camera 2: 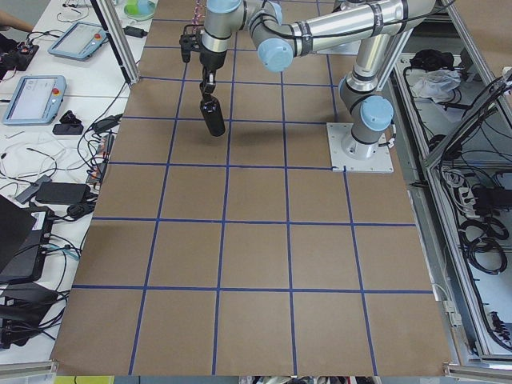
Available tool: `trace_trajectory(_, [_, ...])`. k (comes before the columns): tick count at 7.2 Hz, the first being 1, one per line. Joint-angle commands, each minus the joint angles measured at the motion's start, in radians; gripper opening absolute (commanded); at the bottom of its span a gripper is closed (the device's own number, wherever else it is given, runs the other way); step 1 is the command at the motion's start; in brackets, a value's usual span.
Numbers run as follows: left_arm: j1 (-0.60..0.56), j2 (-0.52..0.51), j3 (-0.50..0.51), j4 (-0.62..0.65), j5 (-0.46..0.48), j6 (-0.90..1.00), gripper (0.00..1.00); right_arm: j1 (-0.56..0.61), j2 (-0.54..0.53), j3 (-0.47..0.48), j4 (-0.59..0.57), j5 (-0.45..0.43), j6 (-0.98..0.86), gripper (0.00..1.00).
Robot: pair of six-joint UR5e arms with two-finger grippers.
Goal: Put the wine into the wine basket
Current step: 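Carry the dark bottle with the left gripper toward the table center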
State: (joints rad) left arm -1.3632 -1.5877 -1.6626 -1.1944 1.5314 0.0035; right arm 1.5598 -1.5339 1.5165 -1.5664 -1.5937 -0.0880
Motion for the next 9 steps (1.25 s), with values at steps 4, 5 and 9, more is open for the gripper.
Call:
trace_trajectory(4, [-0.288, 0.094, -0.161, -0.008, 0.218, -0.47, 0.16, 0.0, 0.0, 0.002, 0.0, -0.002, -0.001, 1.0])
trace_trajectory(5, [-0.31, 0.094, -0.163, -0.01, 0.223, -0.487, 0.16, 0.0, 0.0, 0.004, 0.0, -0.003, -0.001, 1.0])
trace_trajectory(9, [-0.318, 0.089, -0.184, -0.01, 0.207, -0.672, 0.16, 0.0, 0.0, 0.004, 0.0, -0.005, -0.004, 1.0])
